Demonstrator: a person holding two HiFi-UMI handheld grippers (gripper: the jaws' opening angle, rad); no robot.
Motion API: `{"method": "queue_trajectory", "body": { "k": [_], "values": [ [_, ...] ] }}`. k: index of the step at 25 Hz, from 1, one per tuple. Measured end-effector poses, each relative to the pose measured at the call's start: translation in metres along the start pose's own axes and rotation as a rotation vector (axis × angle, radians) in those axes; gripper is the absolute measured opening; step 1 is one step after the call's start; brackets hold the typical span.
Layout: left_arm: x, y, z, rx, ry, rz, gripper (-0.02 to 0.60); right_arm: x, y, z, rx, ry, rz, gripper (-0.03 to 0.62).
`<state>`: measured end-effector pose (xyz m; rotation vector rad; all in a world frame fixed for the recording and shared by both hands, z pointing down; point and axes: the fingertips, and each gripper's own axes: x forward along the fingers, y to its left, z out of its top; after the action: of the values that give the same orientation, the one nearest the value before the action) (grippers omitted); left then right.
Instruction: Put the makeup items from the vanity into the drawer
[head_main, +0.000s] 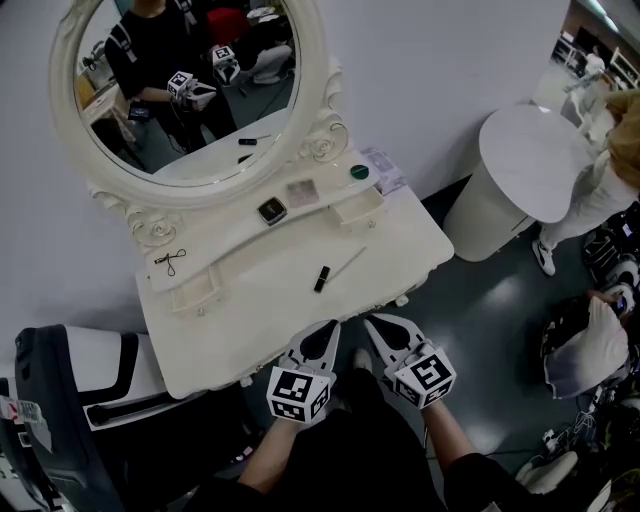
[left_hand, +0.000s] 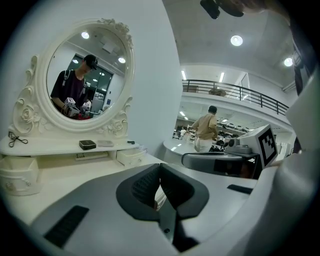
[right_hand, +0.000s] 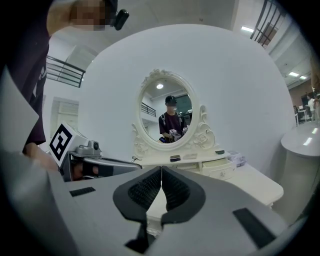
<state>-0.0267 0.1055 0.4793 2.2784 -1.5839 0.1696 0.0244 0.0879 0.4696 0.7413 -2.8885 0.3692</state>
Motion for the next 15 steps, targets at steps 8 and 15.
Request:
{"method": "queue_trajectory", "body": {
  "k": [8,15],
  "values": [
    [0.049,0.026,0.012,-0.024,0.018,0.075,0.015,0.036,-0.054,0.007,0.007,0.027,0.074,0.023],
    [0.074,0.045,0.015,-0.038,0.045,0.149,0.015,0.062,-0.08,0.015,0.034,0.027,0.145,0.023]
  ]
}}
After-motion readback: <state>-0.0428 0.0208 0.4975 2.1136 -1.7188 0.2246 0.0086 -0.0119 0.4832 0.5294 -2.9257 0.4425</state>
